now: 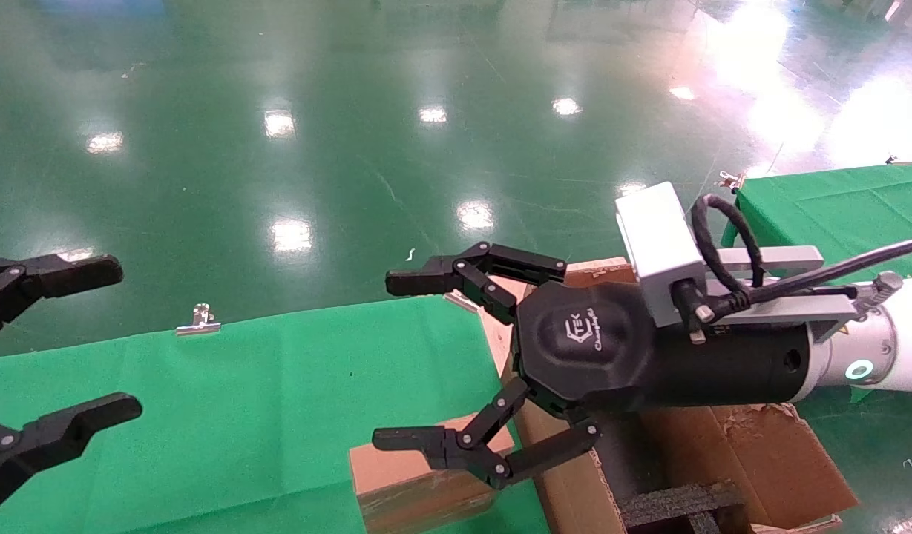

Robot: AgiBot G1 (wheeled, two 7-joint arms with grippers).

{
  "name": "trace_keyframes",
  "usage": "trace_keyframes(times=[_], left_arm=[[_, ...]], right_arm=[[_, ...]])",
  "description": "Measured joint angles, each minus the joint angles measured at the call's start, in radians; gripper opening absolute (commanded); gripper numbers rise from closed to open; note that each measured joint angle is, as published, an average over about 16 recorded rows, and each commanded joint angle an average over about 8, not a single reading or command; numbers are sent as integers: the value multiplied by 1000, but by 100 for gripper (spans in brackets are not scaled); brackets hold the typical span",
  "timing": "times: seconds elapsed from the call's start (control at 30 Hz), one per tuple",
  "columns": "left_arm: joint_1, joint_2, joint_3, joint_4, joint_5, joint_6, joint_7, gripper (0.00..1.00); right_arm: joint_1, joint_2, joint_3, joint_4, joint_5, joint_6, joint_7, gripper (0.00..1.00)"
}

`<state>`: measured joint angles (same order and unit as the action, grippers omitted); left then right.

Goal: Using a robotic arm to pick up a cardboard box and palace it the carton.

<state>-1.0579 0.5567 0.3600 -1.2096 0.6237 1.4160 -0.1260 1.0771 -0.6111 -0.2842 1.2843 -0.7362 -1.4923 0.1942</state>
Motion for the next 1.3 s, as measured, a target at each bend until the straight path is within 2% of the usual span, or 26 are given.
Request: trace_keyframes(times=[0.37, 0.4, 0.6, 0.63, 0.67, 0.93, 1.3], left_arm=[[0, 0, 0, 0, 0, 0, 0, 98], [0, 0, 0, 0, 0, 0, 0, 89], [0, 0, 0, 0, 0, 0, 0, 14], [0, 0, 0, 0, 0, 0, 0, 3], [0, 0, 0, 0, 0, 0, 0, 0], [0, 0, 0, 0, 0, 0, 0, 0], [0, 0, 0, 0, 0, 0, 0, 0]], right_arm=[[0, 0, 0, 0, 0, 0, 0, 100], [0, 0, 0, 0, 0, 0, 0, 100], [0, 0, 0, 0, 0, 0, 0, 100], [0, 0, -1, 0, -2, -1, 0, 100], [1, 1, -2, 0, -4, -1, 1, 100], [29, 2, -43, 5, -89, -6, 23, 100], [162, -51, -187, -12, -381, -40, 75, 100]])
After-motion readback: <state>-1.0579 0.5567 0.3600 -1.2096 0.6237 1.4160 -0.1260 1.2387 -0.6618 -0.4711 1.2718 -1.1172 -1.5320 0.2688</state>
